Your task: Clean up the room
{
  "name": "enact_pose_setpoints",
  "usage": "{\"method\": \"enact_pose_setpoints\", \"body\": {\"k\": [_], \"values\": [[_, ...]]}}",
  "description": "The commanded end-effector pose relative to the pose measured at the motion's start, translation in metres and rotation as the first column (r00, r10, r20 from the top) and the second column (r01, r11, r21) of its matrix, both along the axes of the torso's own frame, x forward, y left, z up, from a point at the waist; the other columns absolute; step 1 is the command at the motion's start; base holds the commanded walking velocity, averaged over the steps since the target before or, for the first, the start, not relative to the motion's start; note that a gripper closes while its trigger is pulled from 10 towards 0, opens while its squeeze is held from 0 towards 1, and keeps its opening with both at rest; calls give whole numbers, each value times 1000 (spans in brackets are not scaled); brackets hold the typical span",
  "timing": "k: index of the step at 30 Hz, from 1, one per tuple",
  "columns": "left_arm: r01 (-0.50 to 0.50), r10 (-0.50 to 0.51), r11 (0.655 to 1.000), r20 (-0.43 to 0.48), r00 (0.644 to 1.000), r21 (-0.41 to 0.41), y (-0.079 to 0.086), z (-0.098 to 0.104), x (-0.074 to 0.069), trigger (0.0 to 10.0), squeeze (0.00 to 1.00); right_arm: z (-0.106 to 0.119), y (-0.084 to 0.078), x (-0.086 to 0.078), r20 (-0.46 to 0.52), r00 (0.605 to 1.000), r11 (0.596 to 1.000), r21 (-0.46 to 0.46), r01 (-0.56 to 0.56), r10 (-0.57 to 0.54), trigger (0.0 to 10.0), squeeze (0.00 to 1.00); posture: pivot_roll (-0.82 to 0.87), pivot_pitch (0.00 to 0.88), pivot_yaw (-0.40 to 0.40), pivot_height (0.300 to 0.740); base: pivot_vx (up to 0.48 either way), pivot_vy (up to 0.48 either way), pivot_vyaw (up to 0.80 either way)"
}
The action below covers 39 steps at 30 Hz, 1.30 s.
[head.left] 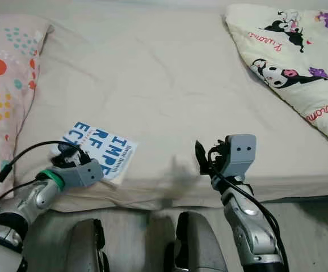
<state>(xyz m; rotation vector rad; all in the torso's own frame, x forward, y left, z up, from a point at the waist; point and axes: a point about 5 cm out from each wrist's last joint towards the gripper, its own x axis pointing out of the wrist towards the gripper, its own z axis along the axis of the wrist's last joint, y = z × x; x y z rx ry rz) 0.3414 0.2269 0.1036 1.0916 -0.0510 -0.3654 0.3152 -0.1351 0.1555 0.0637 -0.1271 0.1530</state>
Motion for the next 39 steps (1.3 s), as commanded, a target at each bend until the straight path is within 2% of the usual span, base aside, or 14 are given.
{"method": "enact_pose_setpoints", "body": {"k": [1, 7, 8, 11, 16, 19, 21, 23, 24, 27, 30, 32, 35, 39], "values": [[70, -72, 997, -64, 995, -36, -8, -10, -8, 10000, 0, -8, -2, -2, -25, 1000, 1000, 0, 8, -8, 10000, 0, -19, 274, -51, 590, 0, 0, 0], [103, -104, 987, 3, 995, 121, -9, -5, -4, 10000, 0, -7, 0, 0, -20, 1000, 1000, 4, 6, -6, 10000, 0, -22, 275, -48, 590, 0, 0, 0], [27, -28, 995, 12, 1000, 97, -6, 1, 4, 10000, 0, -7, 0, -1, -18, 1000, 1000, 6, 6, -6, 10000, 0, -23, 276, -47, 590, 0, 0, 0], [-23, 22, 997, 15, 1000, 68, -3, 6, 9, 10000, 0, -8, -1, -2, -20, 1000, 1000, 6, 9, -9, 10000, 0, -27, 279, -44, 590, 0, 0, 0], [-52, 52, 998, 28, 998, 29, -2, 13, 13, 10000, 0, -9, -2, -3, -21, 1000, 1000, 4, 15, -15, 10000, 0, -33, 280, -41, 590, 0, 0, 0], [-100, 103, 992, 28, 994, -71, -2, 20, 18, 10000, 0, -9, -2, -3, -21, 1000, 1000, 4, 20, -20, 10000, 0, -39, 276, -37, 590, 0, 0, 0], [-105, 107, 991, 25, 994, -88, -3, 20, 19, 10000, 0, -9, -2, -3, -21, 1000, 1000, 4, 20, -20, 10000, 0, -39, 276, -37, 590, 0, 0, 0], [-29, 23, 989, -46, 999, -143, -14, 15, 17, 10000, 0, -9, -2, -3, -19, 1000, 1000, 3, 22, -22, 10000, 0, -40, 274, -34, 590, 0, 0, 0], [-29, 23, 989, -46, 999, -143, -14, 15, 17, 10000, 0, -9, -2, -3, -19, 1000, 1000, 3, 22, -22, 10000, 0, -40, 274, -34, 590, 0, 0, 0], [97, -131, 971, -147, 980, -217, -32, 6, 9, 10000, 0, -9, -3, -3, -18, 1000, 1000, 3, 25, -25, 10000, 0, -35, 266, -31, 590, 0, 0, 0], [138, -169, 970, -147, 975, -199, -36, 4, 6, 10000, 0, -9, -3, -2, -18, 1000, 1000, 2, 25, -25, 10000, 0, -28, 260, -31, 590, 0, 0, 0], [192, -206, 975, -144, 968, -110, -36, 2, 3, 10000, 0, -9, -2, -1, -17, 1000, 1000, 2, 24, -24, 10000, 0, -27, 258, -31, 590, 0, 0, 0], [182, -191, 980, -123, 974, -80, -33, 3, 4, 10000, 0, -9, -1, 0, -15, 1000, 1000, 2, 22, -22, 10000, 0, -27, 258, -31, 590, 0, 0, 0], [130, -127, 991, -78, 989, 40, -22, 5, 6, 10000, 0, -9, -1, 0, -13, 1000, 1000, 2, 21, -21, 10000, 0, -24, 252, -30, 590, 0, 0, 0]]}}
